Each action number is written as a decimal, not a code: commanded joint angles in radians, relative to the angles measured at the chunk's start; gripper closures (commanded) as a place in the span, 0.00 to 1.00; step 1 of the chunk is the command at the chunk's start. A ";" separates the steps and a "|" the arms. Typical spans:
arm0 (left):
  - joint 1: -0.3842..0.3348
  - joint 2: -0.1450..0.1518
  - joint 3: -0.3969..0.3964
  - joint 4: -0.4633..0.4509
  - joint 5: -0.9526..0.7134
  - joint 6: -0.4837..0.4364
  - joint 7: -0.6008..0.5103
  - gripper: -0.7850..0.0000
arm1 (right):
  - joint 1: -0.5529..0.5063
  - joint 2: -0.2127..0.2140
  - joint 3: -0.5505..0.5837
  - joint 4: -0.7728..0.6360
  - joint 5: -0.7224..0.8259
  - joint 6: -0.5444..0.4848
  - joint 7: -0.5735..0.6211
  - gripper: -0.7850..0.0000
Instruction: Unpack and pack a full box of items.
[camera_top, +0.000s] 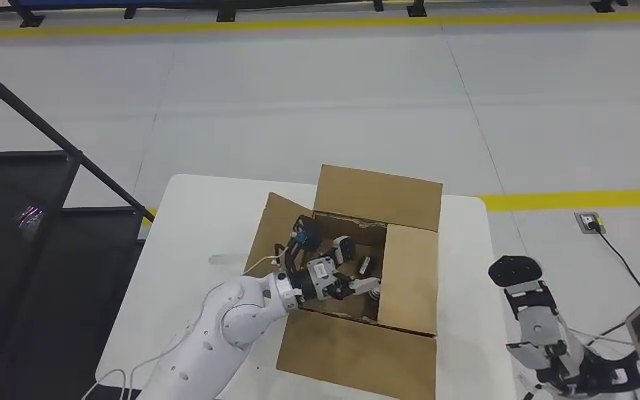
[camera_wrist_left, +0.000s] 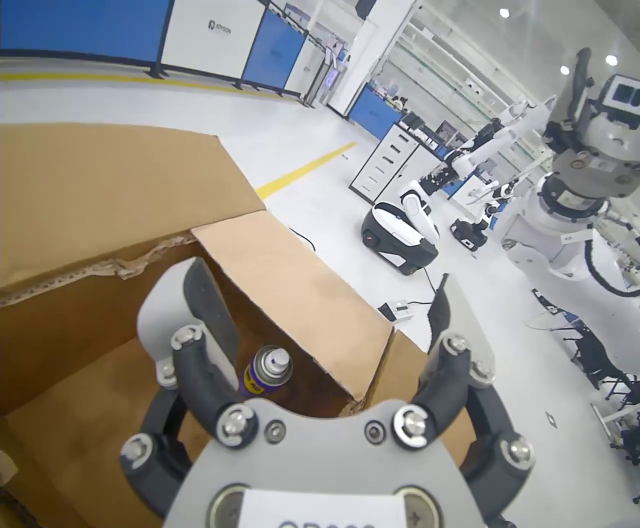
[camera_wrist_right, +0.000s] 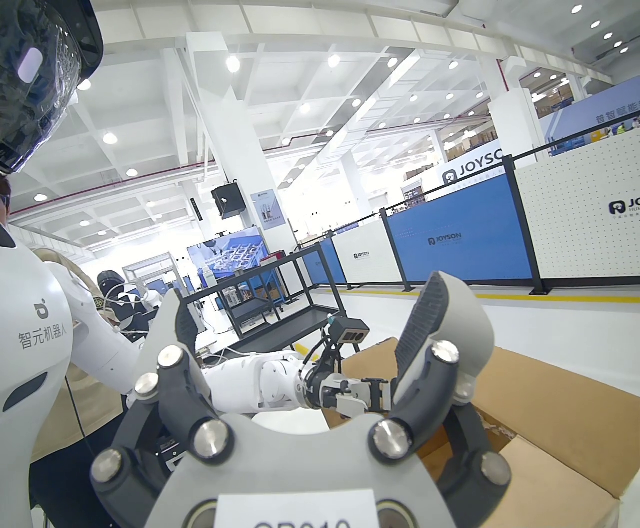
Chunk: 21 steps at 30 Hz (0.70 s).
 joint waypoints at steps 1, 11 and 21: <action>-0.001 -0.003 0.005 0.010 -0.023 -0.011 -0.023 0.00 | 0.006 0.000 -0.007 -0.001 0.000 0.005 0.002 0.00; -0.028 -0.015 0.026 0.030 -0.060 -0.029 -0.062 0.00 | 0.028 0.001 -0.026 0.003 -0.001 0.023 0.010 0.00; -0.017 -0.018 0.030 0.021 -0.102 0.000 -0.077 0.00 | 0.031 0.000 -0.031 0.000 -0.002 0.045 0.008 0.00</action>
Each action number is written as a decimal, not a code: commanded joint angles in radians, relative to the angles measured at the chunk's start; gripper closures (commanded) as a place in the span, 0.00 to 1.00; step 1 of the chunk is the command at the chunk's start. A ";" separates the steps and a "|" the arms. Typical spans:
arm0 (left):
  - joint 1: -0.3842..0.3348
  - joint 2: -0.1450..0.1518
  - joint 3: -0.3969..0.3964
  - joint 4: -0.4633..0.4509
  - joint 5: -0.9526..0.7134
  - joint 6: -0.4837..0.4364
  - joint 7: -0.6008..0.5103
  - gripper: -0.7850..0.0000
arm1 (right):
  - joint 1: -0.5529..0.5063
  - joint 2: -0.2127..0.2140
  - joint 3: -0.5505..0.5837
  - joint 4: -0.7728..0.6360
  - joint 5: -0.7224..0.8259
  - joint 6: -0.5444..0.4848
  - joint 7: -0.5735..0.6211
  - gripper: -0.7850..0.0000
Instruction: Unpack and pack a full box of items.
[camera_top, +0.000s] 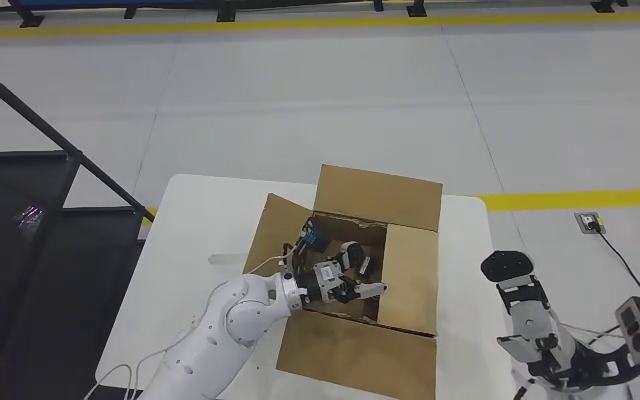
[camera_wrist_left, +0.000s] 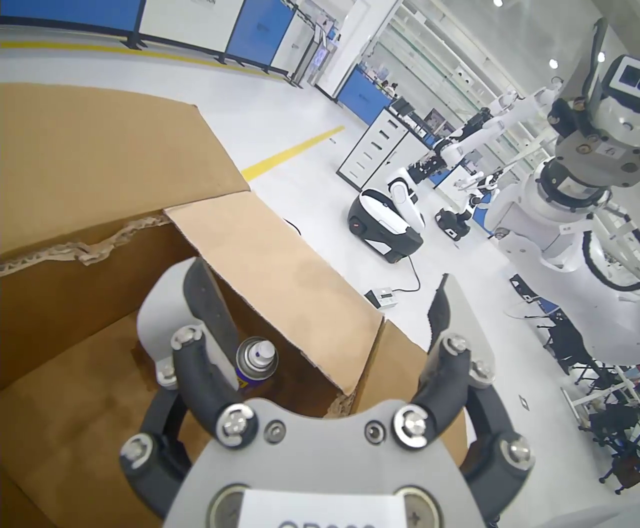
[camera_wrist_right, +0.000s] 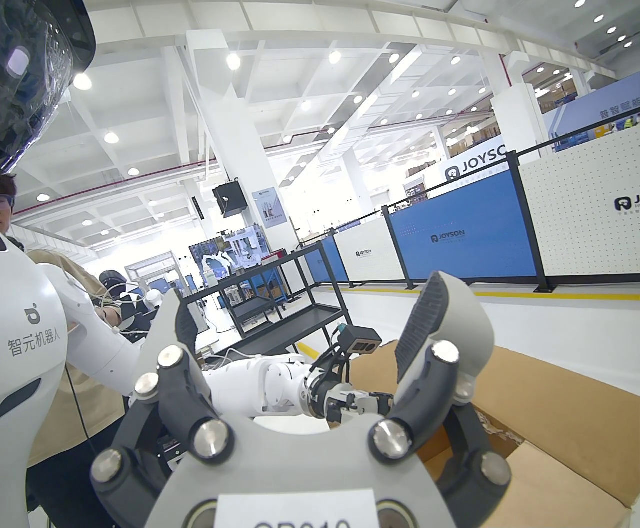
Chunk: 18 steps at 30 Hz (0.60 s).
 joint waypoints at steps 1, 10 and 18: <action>0.004 -0.005 0.008 -0.002 -0.066 0.031 -0.039 0.00 | 0.009 -0.002 -0.016 -0.005 0.003 0.045 -0.004 0.00; -0.107 -0.054 0.102 0.106 -0.284 0.220 -0.295 0.00 | 0.079 -0.001 -0.072 0.014 0.019 0.130 0.036 0.00; -0.193 -0.102 0.157 0.246 -0.485 0.227 -0.454 0.00 | 0.087 0.001 -0.071 0.027 0.034 0.155 0.049 0.00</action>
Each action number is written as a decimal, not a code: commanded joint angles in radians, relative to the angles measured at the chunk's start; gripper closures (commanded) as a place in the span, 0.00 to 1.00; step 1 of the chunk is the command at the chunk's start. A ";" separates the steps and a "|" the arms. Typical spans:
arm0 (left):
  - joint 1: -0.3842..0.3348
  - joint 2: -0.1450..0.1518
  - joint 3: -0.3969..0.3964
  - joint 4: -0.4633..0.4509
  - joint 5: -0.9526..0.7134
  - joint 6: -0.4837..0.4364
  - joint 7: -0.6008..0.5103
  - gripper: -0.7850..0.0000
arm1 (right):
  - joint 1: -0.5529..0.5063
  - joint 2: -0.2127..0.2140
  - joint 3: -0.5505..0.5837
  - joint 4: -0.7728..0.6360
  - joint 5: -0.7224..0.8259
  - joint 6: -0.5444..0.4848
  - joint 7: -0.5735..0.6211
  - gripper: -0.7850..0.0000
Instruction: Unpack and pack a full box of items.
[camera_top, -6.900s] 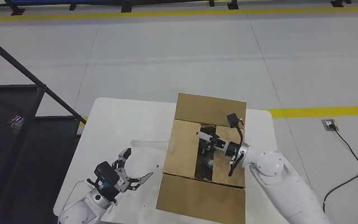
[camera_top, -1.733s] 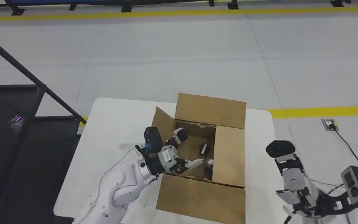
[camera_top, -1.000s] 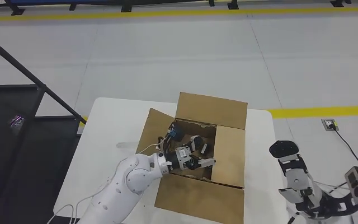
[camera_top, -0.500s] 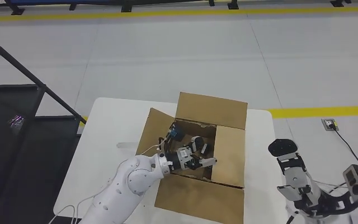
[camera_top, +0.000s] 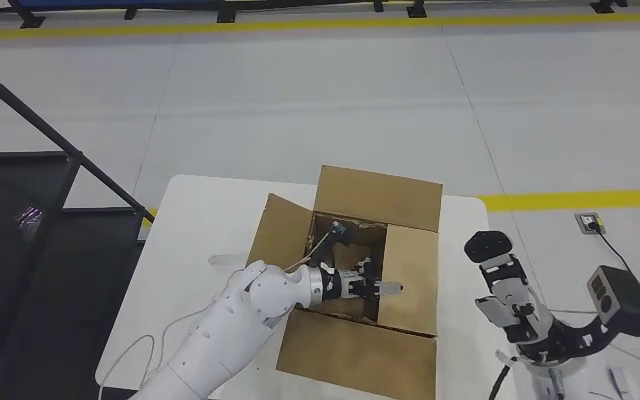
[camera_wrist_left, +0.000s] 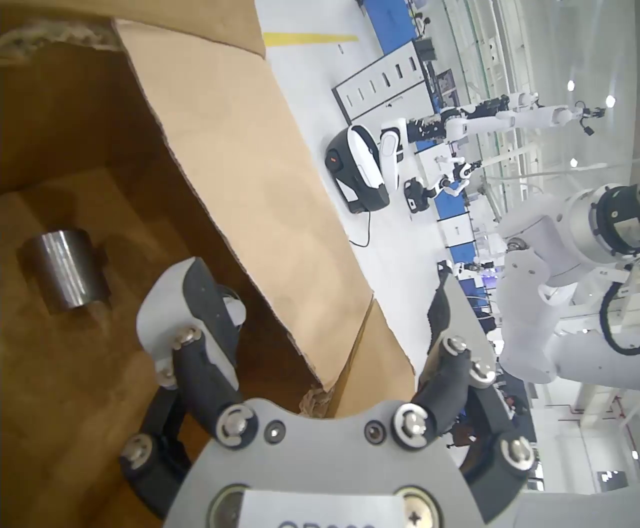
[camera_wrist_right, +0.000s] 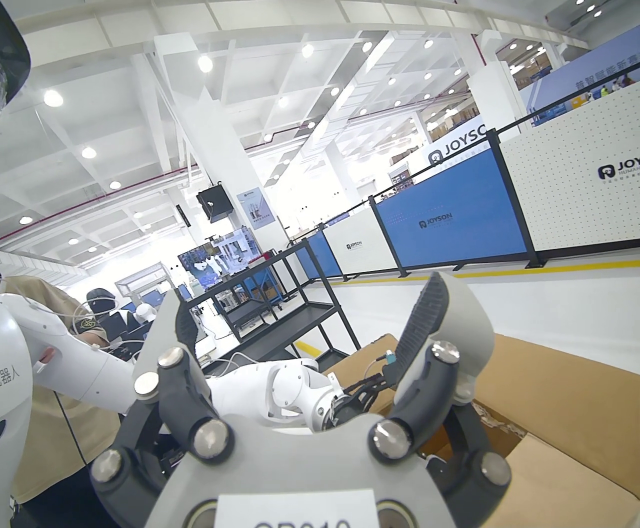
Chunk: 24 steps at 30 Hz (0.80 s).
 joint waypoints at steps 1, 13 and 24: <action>-0.017 -0.013 0.010 0.040 -0.056 -0.023 -0.023 0.00 | 0.000 0.000 0.004 0.001 0.003 0.003 -0.001 0.00; -0.088 -0.080 0.065 0.197 -0.157 -0.105 -0.056 0.00 | 0.011 0.002 0.007 0.016 0.010 0.022 -0.005 0.00; -0.130 -0.132 0.091 0.285 -0.201 -0.152 -0.062 0.00 | 0.021 0.003 0.003 0.033 0.016 0.029 -0.006 0.00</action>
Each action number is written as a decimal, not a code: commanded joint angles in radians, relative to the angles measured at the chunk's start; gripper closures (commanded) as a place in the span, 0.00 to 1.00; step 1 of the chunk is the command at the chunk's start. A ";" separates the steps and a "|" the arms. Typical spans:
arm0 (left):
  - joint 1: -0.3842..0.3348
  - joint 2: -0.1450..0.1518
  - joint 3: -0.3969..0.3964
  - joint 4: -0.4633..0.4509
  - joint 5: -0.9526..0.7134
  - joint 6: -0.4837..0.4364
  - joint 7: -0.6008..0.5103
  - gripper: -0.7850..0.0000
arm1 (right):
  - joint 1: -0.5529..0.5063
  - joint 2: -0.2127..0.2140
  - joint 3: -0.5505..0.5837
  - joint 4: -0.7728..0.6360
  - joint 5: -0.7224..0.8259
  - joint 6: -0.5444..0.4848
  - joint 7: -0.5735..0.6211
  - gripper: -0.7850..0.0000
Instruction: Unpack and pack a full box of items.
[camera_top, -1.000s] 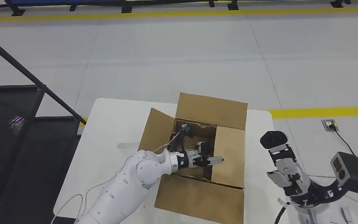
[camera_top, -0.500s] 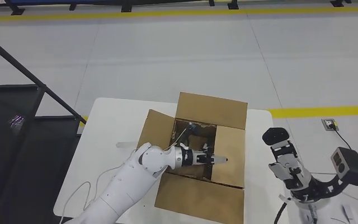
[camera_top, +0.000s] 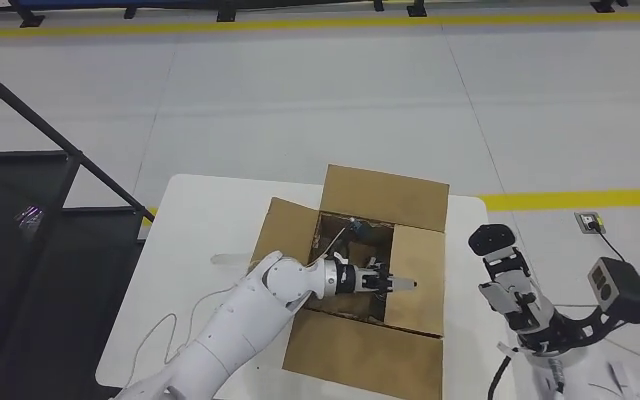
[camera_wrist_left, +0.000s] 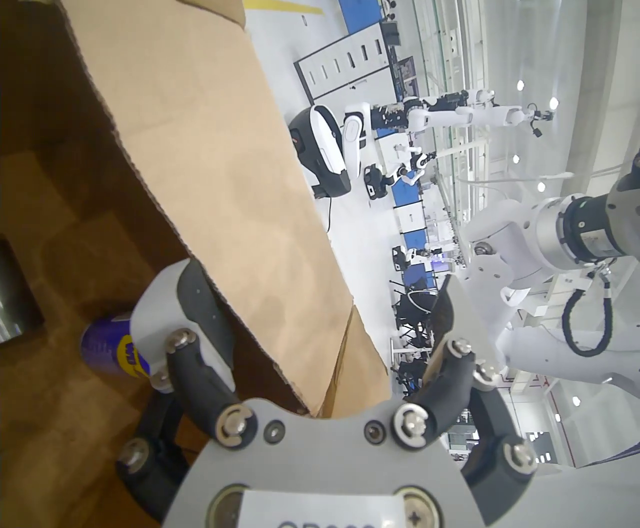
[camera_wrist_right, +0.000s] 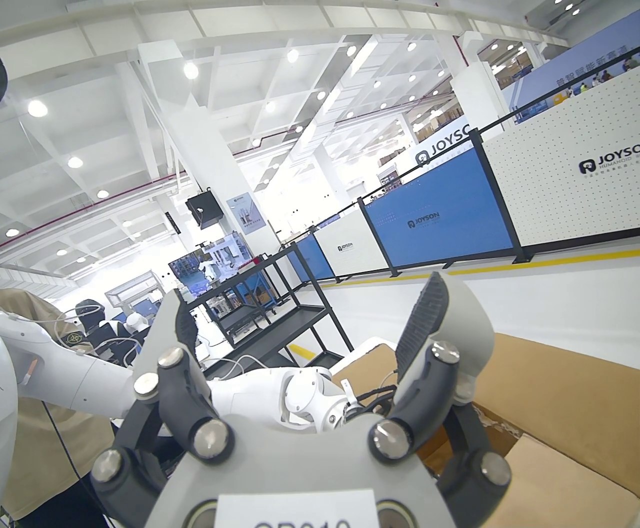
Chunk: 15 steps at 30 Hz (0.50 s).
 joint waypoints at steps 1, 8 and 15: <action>-0.005 -0.005 -0.006 0.006 -0.010 -0.013 -0.003 0.00 | 0.000 0.000 0.000 0.002 0.002 -0.002 -0.004 0.00; -0.009 -0.013 -0.028 -0.006 -0.026 -0.035 -0.004 0.00 | 0.003 0.000 0.004 0.008 0.005 -0.006 -0.012 0.00; -0.018 -0.030 -0.032 -0.037 -0.013 -0.047 0.027 0.00 | -0.004 0.001 0.029 0.001 0.011 -0.011 -0.037 0.00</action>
